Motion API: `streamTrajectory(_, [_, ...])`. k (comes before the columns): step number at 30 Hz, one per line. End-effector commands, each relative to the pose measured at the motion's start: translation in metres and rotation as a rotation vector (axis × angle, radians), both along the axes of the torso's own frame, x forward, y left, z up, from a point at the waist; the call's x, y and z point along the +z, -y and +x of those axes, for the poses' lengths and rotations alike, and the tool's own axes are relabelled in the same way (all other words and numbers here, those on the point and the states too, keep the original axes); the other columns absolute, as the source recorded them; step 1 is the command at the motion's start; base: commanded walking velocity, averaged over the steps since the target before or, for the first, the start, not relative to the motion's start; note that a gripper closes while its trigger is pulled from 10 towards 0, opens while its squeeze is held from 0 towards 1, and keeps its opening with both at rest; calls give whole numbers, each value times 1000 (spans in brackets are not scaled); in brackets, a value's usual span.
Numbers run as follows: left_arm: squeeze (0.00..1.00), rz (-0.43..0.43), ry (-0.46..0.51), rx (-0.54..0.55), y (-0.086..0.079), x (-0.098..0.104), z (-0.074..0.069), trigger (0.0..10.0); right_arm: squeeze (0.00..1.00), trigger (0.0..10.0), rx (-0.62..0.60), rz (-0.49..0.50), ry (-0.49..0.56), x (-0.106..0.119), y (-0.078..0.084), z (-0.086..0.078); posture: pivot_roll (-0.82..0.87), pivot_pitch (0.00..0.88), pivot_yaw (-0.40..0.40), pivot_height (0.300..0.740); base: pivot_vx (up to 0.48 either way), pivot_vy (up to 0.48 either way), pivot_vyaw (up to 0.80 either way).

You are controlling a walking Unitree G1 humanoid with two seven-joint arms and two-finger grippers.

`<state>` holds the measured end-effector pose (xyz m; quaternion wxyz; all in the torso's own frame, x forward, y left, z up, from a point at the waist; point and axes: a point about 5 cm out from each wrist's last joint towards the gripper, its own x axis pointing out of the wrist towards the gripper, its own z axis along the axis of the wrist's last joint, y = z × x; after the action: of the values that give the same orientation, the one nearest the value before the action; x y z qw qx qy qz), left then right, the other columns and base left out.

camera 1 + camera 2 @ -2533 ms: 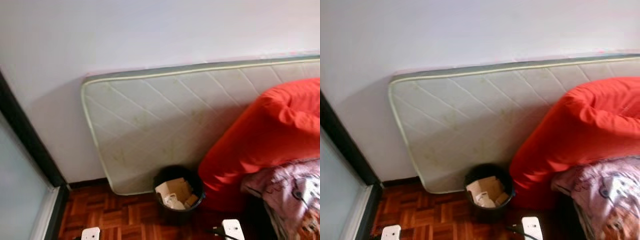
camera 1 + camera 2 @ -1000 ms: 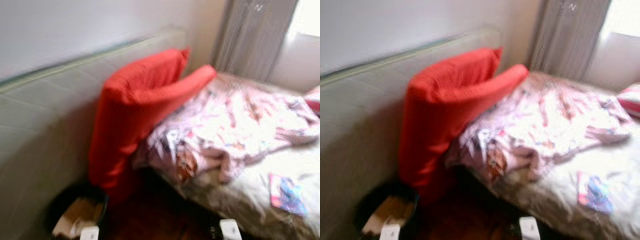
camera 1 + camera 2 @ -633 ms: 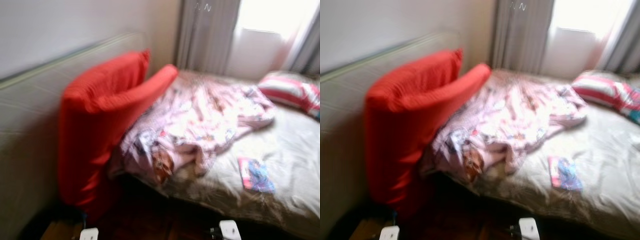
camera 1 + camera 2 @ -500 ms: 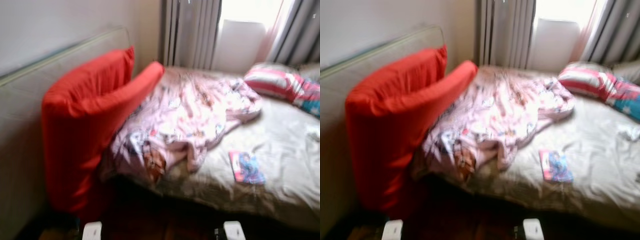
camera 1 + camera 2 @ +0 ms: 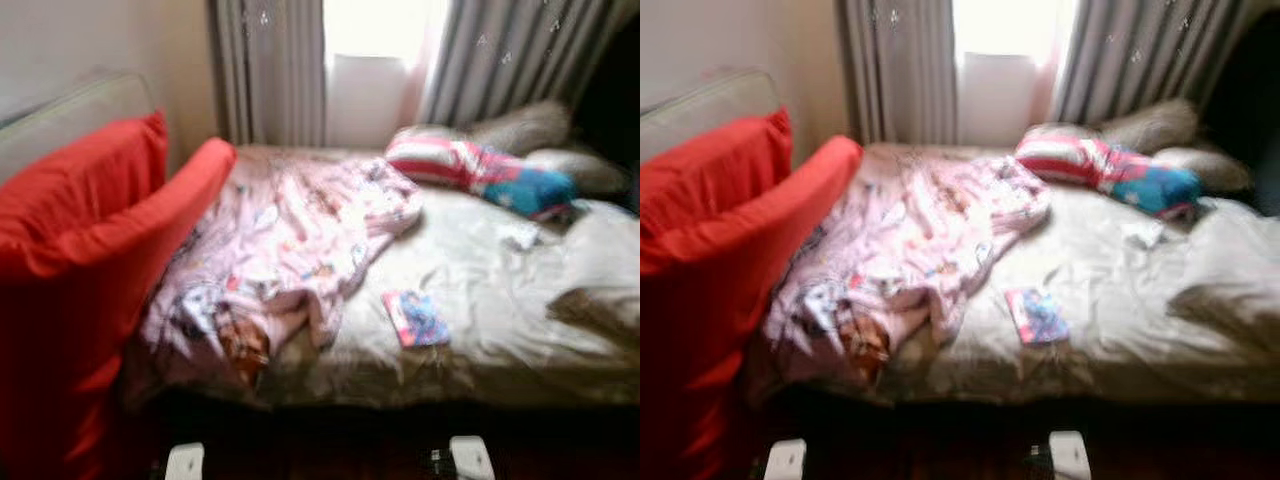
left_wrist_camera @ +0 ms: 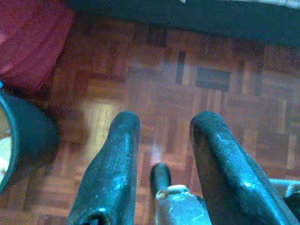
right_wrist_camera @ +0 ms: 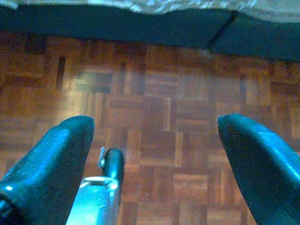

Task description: Clean up the room

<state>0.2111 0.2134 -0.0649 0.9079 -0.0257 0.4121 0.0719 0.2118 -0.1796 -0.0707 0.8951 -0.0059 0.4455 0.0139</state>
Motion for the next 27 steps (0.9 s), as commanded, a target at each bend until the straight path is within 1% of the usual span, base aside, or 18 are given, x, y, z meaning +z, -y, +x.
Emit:
streamTrajectory(1, [0,6,-21,-1,-1,-2,-4,10000,0,10000,-7,6,5,0,1,0,-68,17,1,740,0,0,0])
streamTrajectory(4, [0,8,-21,-3,-2,-2,-3,10000,0,10000,-17,7,7,1,1,1,-69,19,3,740,0,0,0])
streamTrajectory(19, [0,10,-23,-3,-3,-1,-3,10000,0,10000,-21,13,12,1,0,2,-64,30,9,740,0,-260,0])
streamTrajectory(23, [0,10,-23,-3,-2,-1,-3,10000,0,10000,-22,13,13,1,0,2,-63,30,7,740,0,0,0])
streamTrajectory(27, [0,10,-23,-4,-2,-2,-3,10000,0,10000,-22,12,14,1,0,2,-64,28,5,740,0,-262,0])
